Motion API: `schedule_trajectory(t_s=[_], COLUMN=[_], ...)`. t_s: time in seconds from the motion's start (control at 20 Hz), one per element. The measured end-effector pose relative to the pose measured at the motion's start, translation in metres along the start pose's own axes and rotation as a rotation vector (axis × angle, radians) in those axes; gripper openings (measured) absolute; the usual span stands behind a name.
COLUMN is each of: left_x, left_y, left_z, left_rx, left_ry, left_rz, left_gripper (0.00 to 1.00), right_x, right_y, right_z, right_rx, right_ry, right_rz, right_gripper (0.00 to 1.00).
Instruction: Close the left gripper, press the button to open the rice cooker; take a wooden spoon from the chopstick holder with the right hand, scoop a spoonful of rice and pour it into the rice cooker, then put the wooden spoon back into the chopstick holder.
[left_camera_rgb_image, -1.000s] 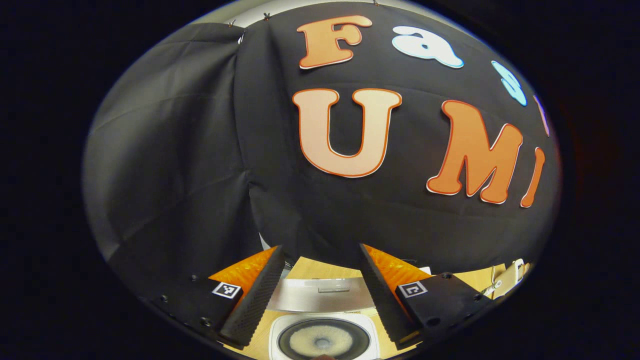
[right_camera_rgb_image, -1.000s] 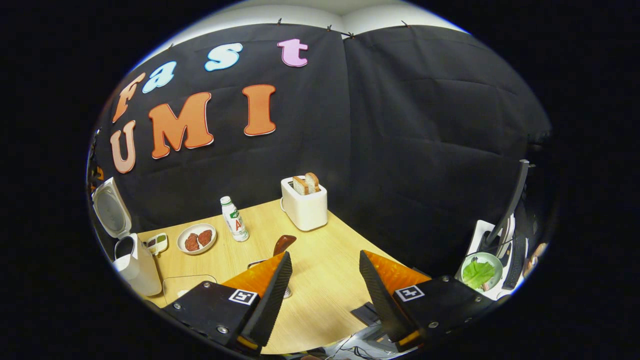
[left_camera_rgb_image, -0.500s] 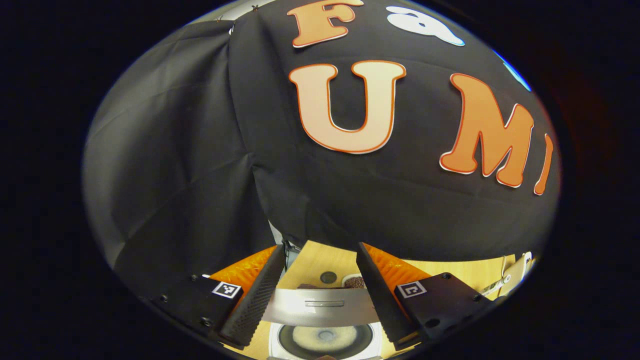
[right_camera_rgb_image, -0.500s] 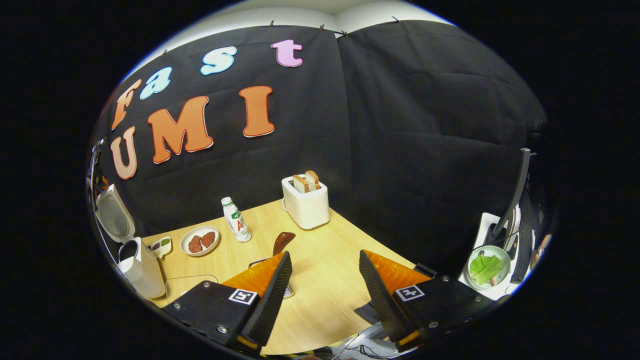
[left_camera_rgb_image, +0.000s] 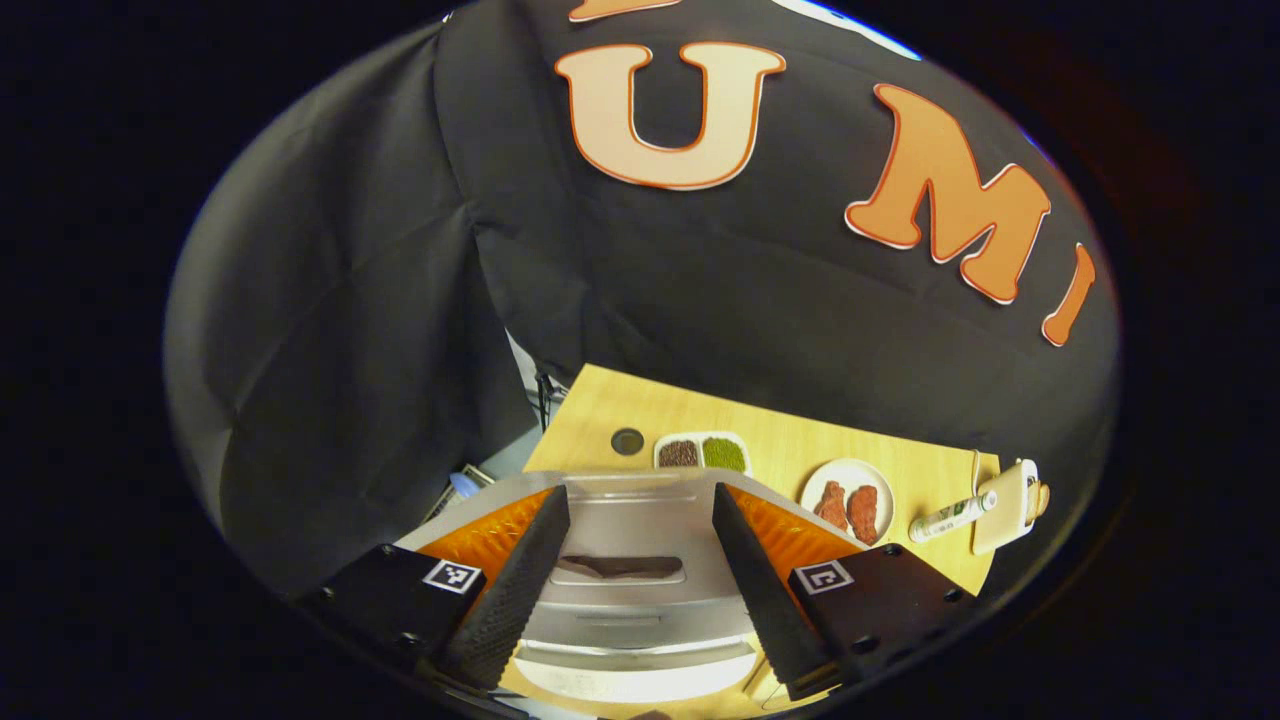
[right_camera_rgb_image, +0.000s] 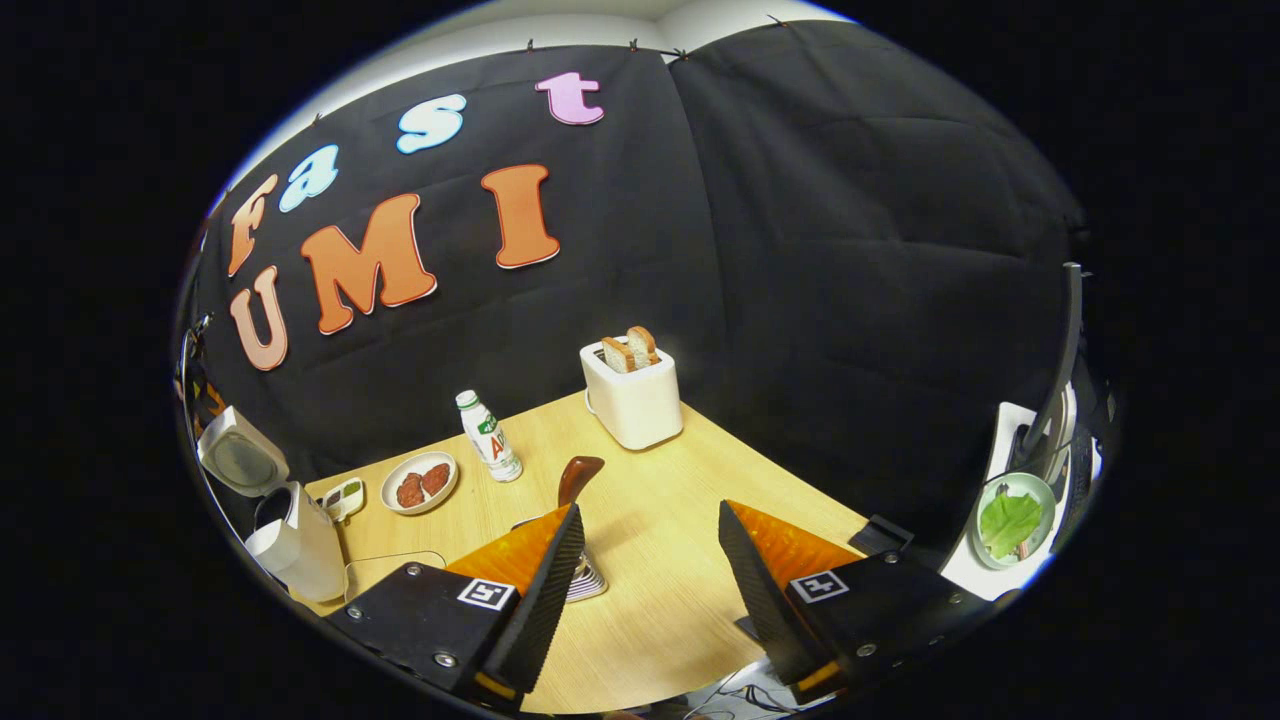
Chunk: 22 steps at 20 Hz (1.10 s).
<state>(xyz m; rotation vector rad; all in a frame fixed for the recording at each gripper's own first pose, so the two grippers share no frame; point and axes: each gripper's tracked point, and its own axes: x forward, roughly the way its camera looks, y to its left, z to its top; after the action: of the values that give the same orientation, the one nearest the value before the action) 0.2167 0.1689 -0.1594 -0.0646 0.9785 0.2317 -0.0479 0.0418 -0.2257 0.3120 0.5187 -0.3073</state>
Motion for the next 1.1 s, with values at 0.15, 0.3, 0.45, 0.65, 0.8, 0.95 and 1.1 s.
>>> schedule_trajectory(t_s=[0.15, 0.3, 0.45, 0.65, 0.8, 0.95, 1.1], left_x=[0.003, 0.012, 0.028, 0.056, 0.055, 0.053, 0.055], left_y=[0.000, -0.001, -0.003, -0.009, -0.006, -0.006, -0.007], left_z=[-0.034, -0.078, -0.129, -0.168, -0.162, -0.161, -0.161], left_rx=[0.021, 0.031, 0.035, 0.035, 0.009, 0.017, 0.019], left_ry=[0.061, 0.119, 0.210, 0.302, 0.288, 0.239, 0.168], left_rz=[0.001, 0.015, 0.030, 0.058, 0.048, 0.044, 0.050], left_gripper=[0.98, 0.99, 1.00, 1.00, 1.00, 1.00, 0.97], right_x=[0.009, 0.018, 0.023, 0.025, 0.026, 0.025, 0.022], right_y=[0.018, 0.043, 0.064, 0.085, 0.102, 0.119, 0.140], right_z=[0.005, 0.009, 0.011, 0.014, 0.018, 0.020, 0.024], right_rx=[-0.014, -0.036, -0.088, -0.140, -0.153, -0.173, -0.192], right_ry=[0.004, 0.004, 0.011, 0.015, 0.006, -0.005, -0.023], right_rz=[0.044, 0.099, 0.146, 0.190, 0.223, 0.254, 0.297], right_gripper=[0.85, 0.85, 0.85, 0.85, 0.85, 0.85, 0.85])
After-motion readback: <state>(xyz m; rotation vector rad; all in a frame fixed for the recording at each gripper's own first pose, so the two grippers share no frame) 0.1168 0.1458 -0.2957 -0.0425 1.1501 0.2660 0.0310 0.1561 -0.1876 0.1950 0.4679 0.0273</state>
